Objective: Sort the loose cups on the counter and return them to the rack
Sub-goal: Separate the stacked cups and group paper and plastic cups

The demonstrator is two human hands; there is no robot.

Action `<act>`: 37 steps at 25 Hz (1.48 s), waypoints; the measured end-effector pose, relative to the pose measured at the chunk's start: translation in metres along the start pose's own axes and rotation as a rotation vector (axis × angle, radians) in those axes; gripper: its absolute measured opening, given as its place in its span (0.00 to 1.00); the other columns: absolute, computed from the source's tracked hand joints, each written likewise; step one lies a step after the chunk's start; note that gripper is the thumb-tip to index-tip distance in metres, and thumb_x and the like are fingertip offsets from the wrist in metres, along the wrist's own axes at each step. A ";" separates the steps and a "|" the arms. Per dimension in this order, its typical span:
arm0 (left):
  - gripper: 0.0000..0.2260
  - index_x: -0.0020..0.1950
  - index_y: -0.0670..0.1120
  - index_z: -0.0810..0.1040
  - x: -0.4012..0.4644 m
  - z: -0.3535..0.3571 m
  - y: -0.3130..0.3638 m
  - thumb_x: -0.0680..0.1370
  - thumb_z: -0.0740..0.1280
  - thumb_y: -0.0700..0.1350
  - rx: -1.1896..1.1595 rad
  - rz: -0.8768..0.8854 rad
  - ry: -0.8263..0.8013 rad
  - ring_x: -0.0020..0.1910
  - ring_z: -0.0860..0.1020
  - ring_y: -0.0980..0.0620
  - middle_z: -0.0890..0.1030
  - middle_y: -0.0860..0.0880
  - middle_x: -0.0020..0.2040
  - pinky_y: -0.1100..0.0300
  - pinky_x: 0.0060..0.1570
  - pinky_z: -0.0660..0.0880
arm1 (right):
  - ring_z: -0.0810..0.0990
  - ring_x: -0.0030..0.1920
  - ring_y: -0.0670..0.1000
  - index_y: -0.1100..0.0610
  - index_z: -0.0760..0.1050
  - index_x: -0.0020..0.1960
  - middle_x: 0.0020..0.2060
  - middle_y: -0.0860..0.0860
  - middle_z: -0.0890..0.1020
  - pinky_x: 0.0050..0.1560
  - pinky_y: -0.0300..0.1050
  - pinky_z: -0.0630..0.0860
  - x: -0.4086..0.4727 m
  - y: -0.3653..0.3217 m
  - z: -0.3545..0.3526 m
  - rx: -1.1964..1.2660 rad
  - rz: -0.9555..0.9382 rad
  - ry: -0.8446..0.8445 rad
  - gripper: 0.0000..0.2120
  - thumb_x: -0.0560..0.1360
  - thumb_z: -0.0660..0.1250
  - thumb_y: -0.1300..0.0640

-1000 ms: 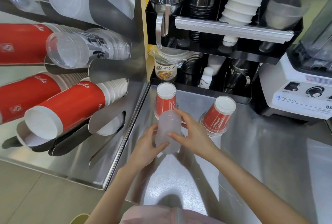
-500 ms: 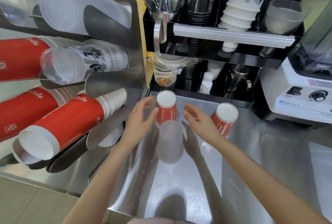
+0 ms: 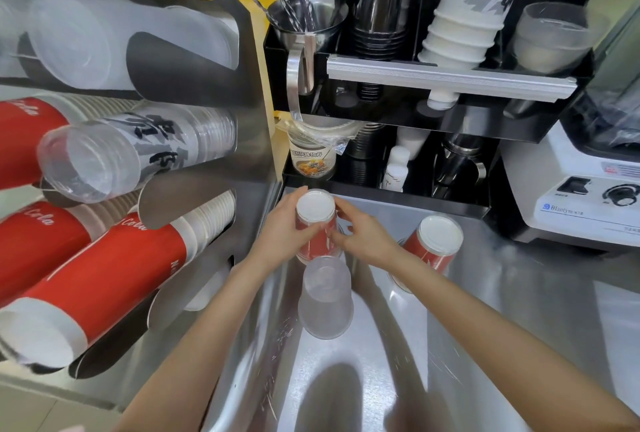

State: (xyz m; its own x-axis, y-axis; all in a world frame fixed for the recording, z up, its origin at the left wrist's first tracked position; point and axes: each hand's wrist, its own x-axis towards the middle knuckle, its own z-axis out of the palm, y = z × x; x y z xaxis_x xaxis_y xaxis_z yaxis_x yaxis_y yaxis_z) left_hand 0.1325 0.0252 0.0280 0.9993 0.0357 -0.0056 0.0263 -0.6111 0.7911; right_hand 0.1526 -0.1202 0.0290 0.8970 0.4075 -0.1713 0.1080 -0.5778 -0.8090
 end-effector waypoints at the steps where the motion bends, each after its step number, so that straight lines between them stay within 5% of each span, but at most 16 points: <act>1: 0.27 0.68 0.44 0.65 -0.001 -0.002 0.003 0.71 0.70 0.43 -0.009 0.014 0.006 0.63 0.69 0.53 0.71 0.50 0.64 0.75 0.51 0.58 | 0.69 0.67 0.53 0.50 0.58 0.71 0.68 0.52 0.71 0.61 0.40 0.65 0.000 0.001 -0.002 0.000 -0.003 -0.006 0.28 0.74 0.63 0.60; 8: 0.25 0.65 0.49 0.68 0.001 -0.018 0.017 0.70 0.71 0.44 -0.060 0.080 0.051 0.58 0.68 0.58 0.71 0.55 0.59 0.63 0.59 0.64 | 0.68 0.68 0.49 0.50 0.58 0.71 0.68 0.51 0.71 0.58 0.37 0.64 0.003 -0.009 -0.015 0.077 -0.062 0.012 0.29 0.74 0.63 0.63; 12: 0.22 0.64 0.53 0.68 -0.001 -0.025 0.025 0.71 0.70 0.44 -0.090 0.116 0.076 0.57 0.68 0.61 0.70 0.59 0.56 0.72 0.53 0.66 | 0.68 0.67 0.47 0.53 0.58 0.71 0.67 0.51 0.71 0.58 0.35 0.64 0.003 -0.012 -0.019 0.139 -0.064 0.042 0.29 0.74 0.63 0.64; 14: 0.22 0.63 0.54 0.68 -0.002 -0.028 0.027 0.71 0.70 0.44 -0.110 0.117 0.081 0.57 0.68 0.61 0.70 0.60 0.56 0.79 0.47 0.65 | 0.69 0.66 0.50 0.55 0.59 0.71 0.65 0.53 0.71 0.61 0.40 0.65 0.009 -0.004 -0.015 0.209 0.017 0.125 0.26 0.75 0.62 0.63; 18: 0.23 0.65 0.50 0.67 -0.003 -0.033 0.030 0.72 0.69 0.44 -0.140 0.089 0.092 0.58 0.68 0.60 0.70 0.58 0.58 0.82 0.44 0.66 | 0.73 0.46 0.48 0.55 0.72 0.57 0.45 0.51 0.74 0.51 0.42 0.72 0.016 0.027 0.000 0.550 0.446 0.209 0.10 0.76 0.58 0.61; 22: 0.24 0.66 0.50 0.66 -0.001 -0.036 0.033 0.72 0.69 0.45 -0.162 0.097 0.084 0.59 0.68 0.59 0.70 0.56 0.59 0.72 0.51 0.67 | 0.79 0.47 0.48 0.63 0.73 0.59 0.49 0.56 0.79 0.54 0.40 0.75 0.006 0.034 0.008 0.830 0.486 0.080 0.13 0.76 0.60 0.63; 31: 0.25 0.66 0.51 0.66 0.000 -0.041 0.034 0.71 0.70 0.45 -0.139 0.088 0.104 0.58 0.70 0.57 0.71 0.56 0.58 0.61 0.57 0.70 | 0.79 0.37 0.45 0.64 0.74 0.57 0.46 0.57 0.80 0.51 0.41 0.76 0.023 0.037 0.012 0.768 0.593 0.129 0.11 0.76 0.61 0.64; 35: 0.26 0.68 0.51 0.65 0.002 -0.047 0.028 0.71 0.70 0.45 -0.108 0.080 0.141 0.60 0.70 0.57 0.71 0.54 0.64 0.65 0.56 0.70 | 0.79 0.32 0.47 0.67 0.76 0.53 0.39 0.57 0.81 0.32 0.35 0.79 0.035 0.049 0.021 0.596 0.690 0.115 0.09 0.75 0.62 0.66; 37: 0.27 0.68 0.51 0.65 0.002 -0.048 0.024 0.71 0.70 0.46 -0.094 0.066 0.144 0.61 0.70 0.56 0.71 0.53 0.66 0.63 0.58 0.70 | 0.79 0.31 0.48 0.67 0.77 0.51 0.36 0.58 0.81 0.32 0.36 0.78 0.040 0.056 0.025 0.490 0.732 0.104 0.08 0.74 0.63 0.66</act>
State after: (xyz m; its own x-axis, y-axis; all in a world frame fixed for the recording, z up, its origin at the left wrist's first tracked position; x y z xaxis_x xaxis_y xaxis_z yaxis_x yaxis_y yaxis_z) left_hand 0.1343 0.0488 0.0767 0.9848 0.1146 0.1308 -0.0488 -0.5396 0.8405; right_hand 0.1835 -0.1185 -0.0370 0.7063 -0.0257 -0.7075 -0.6824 -0.2910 -0.6706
